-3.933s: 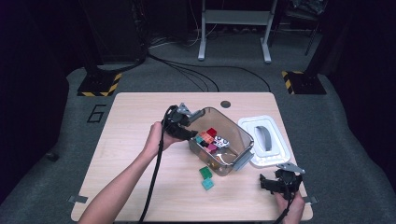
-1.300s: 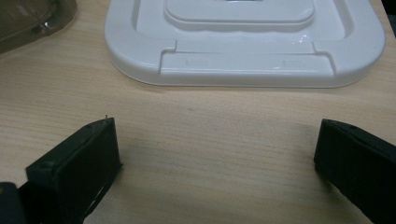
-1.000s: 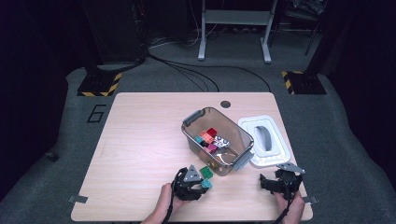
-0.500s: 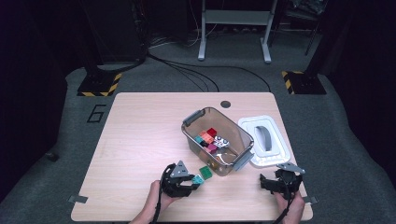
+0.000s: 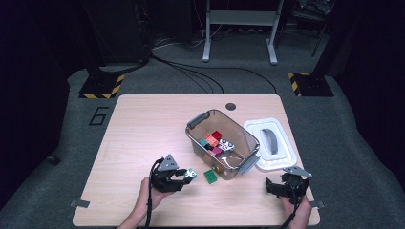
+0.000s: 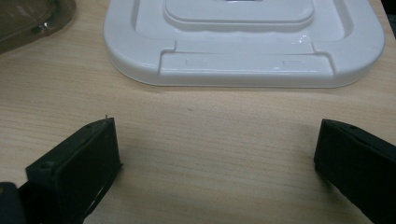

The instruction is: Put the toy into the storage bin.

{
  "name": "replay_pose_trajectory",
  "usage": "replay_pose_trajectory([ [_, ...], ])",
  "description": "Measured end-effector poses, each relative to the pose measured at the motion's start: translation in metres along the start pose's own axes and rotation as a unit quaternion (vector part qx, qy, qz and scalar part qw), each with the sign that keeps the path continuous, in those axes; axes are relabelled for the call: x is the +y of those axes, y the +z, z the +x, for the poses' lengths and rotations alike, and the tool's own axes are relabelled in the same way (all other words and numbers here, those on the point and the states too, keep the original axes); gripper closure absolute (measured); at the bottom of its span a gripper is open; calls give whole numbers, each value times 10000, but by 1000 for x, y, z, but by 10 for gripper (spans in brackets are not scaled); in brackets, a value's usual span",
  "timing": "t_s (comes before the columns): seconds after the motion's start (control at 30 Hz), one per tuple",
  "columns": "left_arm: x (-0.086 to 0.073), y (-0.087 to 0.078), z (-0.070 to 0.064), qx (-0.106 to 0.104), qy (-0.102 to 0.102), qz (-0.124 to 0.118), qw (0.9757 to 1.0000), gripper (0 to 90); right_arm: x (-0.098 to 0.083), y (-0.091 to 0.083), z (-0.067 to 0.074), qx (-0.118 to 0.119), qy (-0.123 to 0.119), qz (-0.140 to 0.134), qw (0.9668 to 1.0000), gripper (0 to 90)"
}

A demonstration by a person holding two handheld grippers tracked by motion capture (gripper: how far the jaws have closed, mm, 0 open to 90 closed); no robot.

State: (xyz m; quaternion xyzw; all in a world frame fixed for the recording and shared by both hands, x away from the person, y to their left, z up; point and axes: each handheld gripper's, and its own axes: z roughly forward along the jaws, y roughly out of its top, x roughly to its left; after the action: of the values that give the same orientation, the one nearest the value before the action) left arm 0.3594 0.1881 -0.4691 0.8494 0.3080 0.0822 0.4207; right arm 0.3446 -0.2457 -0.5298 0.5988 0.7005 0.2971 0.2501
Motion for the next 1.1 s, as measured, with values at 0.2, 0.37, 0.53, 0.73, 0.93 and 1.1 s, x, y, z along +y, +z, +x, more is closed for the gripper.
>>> replay_pose_trajectory([
  [0.2, 5, -4, 14, 27, -215, -92, 9997, 593, 0, 0, 0, -1, 1, -1, 10000, 0],
  [0.37, 12, -13, 21, 119, -202, -140, 9996, 593, 0, 0, 0, -2, 3, 0, 10000, 0],
  [0.53, 29, -28, 29, 186, -88, -236, 9995, 593, 0, 0, 0, -7, 9, -3, 10000, 0],
  [0.73, 46, -35, 35, 213, 8, -312, 9993, 593, 0, 0, 0, -22, 29, -3, 10000, 0],
  [0.93, 59, -37, 41, 161, -29, -319, 9994, 593, 0, 0, 0, -24, 23, -1, 10000, 0],
  [1.1, 65, -37, 44, 109, -28, -347, 9993, 593, 0, 0, 0, -25, 51, -17, 10000, 0],
])
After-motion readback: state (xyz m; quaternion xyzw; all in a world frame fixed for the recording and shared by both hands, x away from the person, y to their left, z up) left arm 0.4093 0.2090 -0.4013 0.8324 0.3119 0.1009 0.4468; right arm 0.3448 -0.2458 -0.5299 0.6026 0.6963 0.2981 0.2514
